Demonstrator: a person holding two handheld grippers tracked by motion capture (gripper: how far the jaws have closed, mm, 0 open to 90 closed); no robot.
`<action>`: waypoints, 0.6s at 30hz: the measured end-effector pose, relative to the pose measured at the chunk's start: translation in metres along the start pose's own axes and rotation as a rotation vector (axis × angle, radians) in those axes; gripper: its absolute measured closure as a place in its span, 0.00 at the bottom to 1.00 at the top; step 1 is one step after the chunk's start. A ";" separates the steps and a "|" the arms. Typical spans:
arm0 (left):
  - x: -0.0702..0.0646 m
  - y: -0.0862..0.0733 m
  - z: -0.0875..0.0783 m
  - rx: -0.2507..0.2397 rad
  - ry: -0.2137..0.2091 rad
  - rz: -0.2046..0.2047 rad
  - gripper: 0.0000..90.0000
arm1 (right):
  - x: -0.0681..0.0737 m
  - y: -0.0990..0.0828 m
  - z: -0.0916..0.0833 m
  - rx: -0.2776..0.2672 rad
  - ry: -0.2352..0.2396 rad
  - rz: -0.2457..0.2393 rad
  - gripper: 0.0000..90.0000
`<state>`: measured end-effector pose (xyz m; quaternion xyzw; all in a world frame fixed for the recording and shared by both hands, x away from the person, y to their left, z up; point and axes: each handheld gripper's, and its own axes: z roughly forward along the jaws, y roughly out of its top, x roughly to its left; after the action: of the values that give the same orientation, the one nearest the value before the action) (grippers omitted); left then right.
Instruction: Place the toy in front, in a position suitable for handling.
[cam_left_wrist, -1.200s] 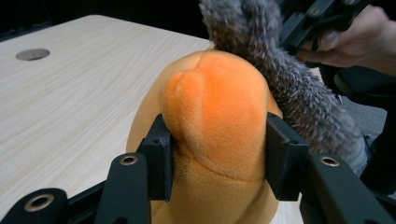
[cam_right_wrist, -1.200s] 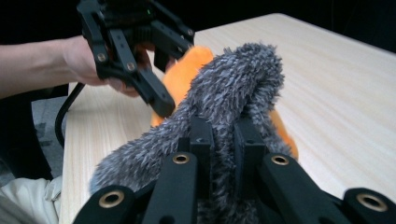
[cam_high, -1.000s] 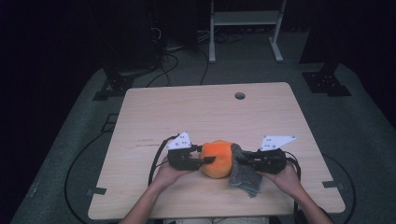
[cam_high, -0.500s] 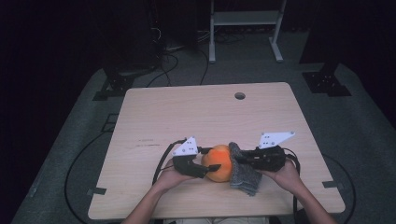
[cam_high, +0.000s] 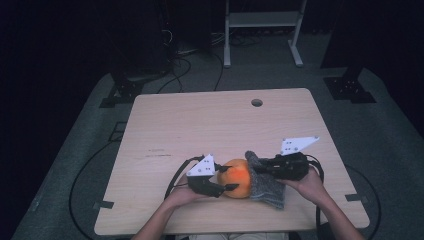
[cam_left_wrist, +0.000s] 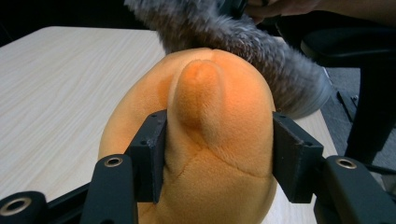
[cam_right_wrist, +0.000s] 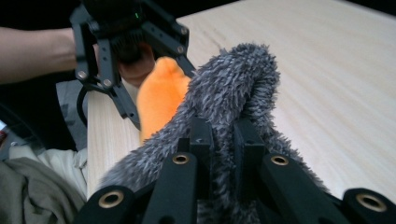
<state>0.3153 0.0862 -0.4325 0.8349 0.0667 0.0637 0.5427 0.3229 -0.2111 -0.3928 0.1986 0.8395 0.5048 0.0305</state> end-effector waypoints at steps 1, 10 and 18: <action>0.001 -0.002 -0.002 0.001 -0.003 -0.002 0.49 | -0.002 -0.003 0.002 -0.008 0.011 0.020 0.89; -0.002 -0.001 0.000 -0.001 -0.007 0.023 0.49 | -0.003 -0.032 -0.014 -0.002 -0.011 0.080 0.89; -0.004 -0.001 0.004 -0.006 -0.030 0.043 0.49 | 0.015 0.005 0.004 -0.085 0.092 0.002 0.89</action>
<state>0.3118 0.0824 -0.4348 0.8353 0.0406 0.0629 0.5447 0.3120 -0.2003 -0.3887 0.1747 0.8175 0.5487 -0.0001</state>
